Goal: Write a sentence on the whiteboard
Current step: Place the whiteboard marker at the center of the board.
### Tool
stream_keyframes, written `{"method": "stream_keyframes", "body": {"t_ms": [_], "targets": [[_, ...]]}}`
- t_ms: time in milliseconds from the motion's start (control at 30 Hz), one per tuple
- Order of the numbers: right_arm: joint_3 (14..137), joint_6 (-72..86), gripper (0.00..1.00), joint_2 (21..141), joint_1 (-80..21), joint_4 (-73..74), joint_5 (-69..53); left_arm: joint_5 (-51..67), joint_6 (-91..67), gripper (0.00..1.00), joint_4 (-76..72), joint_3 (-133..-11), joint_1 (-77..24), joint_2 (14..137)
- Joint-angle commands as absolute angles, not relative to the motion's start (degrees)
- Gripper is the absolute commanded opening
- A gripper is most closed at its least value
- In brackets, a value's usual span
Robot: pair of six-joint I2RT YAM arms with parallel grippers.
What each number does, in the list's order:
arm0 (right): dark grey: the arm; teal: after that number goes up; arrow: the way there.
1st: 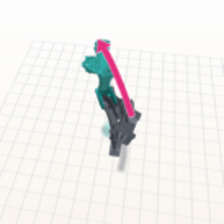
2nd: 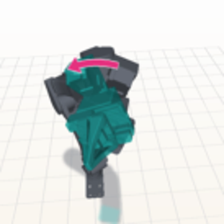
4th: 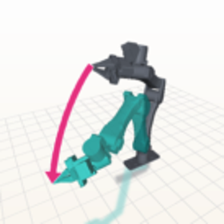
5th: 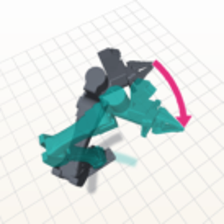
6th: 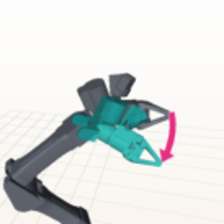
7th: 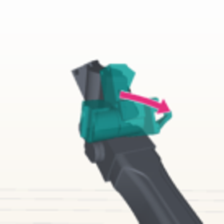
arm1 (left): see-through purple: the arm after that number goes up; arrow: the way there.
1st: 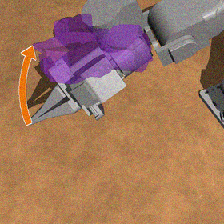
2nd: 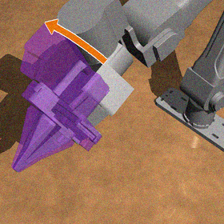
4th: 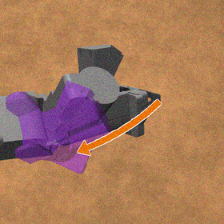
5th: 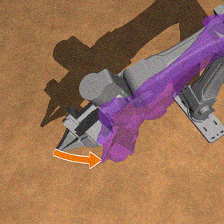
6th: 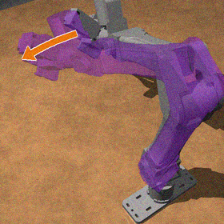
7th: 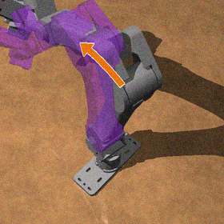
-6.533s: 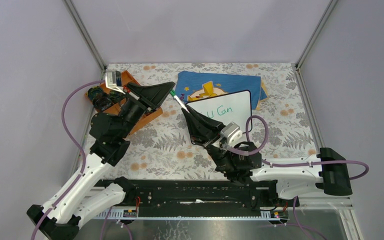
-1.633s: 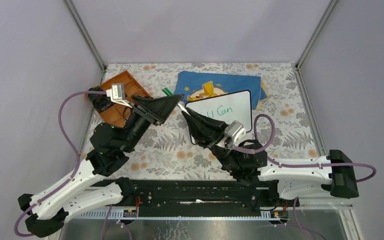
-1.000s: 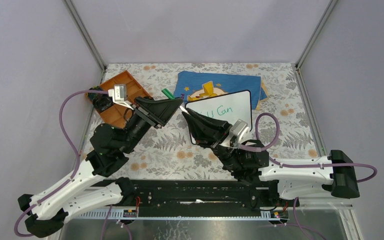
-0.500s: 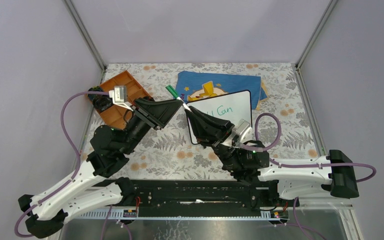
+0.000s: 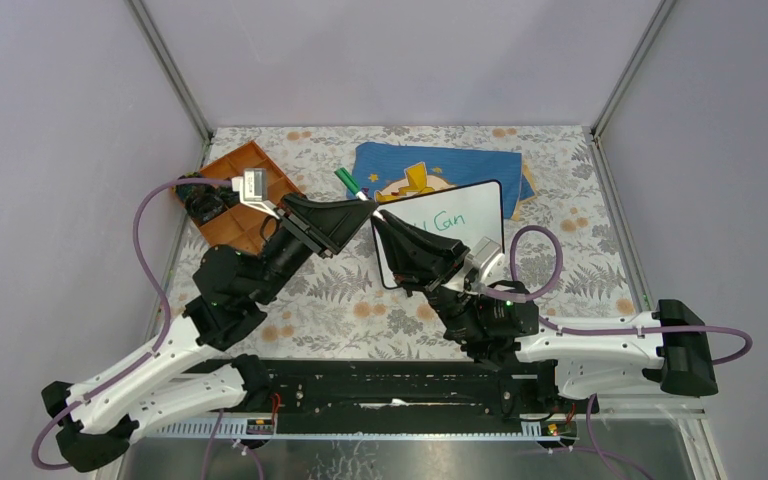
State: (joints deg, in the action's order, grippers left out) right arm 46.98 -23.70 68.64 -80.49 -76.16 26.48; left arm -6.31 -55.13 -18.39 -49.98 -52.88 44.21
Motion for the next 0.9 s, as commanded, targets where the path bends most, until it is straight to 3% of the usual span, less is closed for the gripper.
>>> {"method": "stream_keyframes", "body": {"t_ms": [0,300,567,600,667,833,867], "targets": [[47.21,-23.45,0.00,68.04,-80.40,-78.70,26.69,-5.63,-54.93,0.57,-21.93,-51.64,-53.00,44.44],[46.77,-23.38,0.00,68.02,-80.42,-78.64,27.11,-5.05,-55.28,0.44,-23.14,-51.80,-53.04,44.96],[45.68,-22.59,0.00,67.62,-80.42,-78.09,27.47,-6.33,-55.47,0.02,-22.18,-51.68,-53.05,44.44],[45.58,-22.14,0.03,67.37,-80.42,-77.96,27.84,-6.67,-55.46,0.00,-22.08,-51.68,-53.03,44.36],[45.49,-21.29,0.21,66.88,-80.42,-76.87,28.06,-7.44,-55.46,0.00,-21.89,-51.47,-53.08,44.01],[46.55,-18.29,0.83,64.48,-80.41,-69.25,29.91,-9.99,-54.63,0.00,-20.74,-51.52,-53.05,43.07],[46.84,-17.51,0.88,63.71,-80.42,-66.92,30.97,-10.81,-54.29,0.00,-19.98,-51.71,-53.06,42.80]]}}
